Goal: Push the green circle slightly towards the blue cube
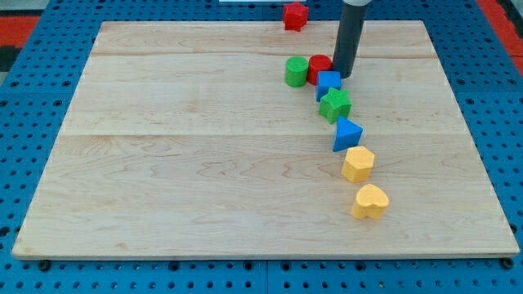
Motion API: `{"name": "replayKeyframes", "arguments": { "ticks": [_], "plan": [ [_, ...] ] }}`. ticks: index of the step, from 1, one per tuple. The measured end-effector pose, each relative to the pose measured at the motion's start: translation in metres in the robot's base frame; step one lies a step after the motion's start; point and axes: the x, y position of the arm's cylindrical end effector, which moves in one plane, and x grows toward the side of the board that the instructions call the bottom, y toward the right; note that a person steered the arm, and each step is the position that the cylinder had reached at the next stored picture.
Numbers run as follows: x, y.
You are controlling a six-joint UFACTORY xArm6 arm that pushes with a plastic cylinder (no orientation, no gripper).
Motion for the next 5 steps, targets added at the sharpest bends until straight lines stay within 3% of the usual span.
{"name": "replayKeyframes", "arguments": {
  "ticks": [2,3,4,5],
  "plan": [
    [0.019,0.007],
    [-0.006,0.007],
    [-0.054,-0.036],
    [-0.063,-0.099]
  ]
}}
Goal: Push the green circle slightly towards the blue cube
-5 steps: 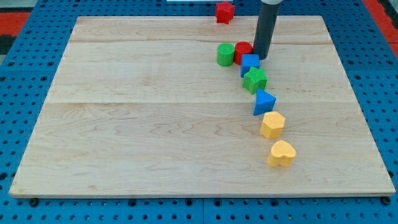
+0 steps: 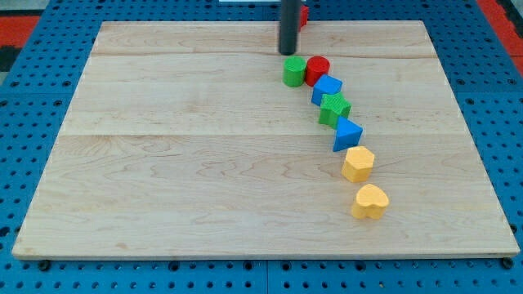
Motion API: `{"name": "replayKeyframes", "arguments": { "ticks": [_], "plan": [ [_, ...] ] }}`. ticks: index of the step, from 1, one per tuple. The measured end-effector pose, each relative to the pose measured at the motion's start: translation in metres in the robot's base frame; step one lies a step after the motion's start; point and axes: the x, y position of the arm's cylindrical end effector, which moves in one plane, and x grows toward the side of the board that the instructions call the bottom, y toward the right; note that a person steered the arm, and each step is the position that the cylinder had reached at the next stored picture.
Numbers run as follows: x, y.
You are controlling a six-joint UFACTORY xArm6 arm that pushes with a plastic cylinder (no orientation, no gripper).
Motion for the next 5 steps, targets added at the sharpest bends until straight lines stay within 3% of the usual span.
{"name": "replayKeyframes", "arguments": {
  "ticks": [1,5],
  "plan": [
    [0.041,0.009],
    [0.039,-0.002]
  ]
}}
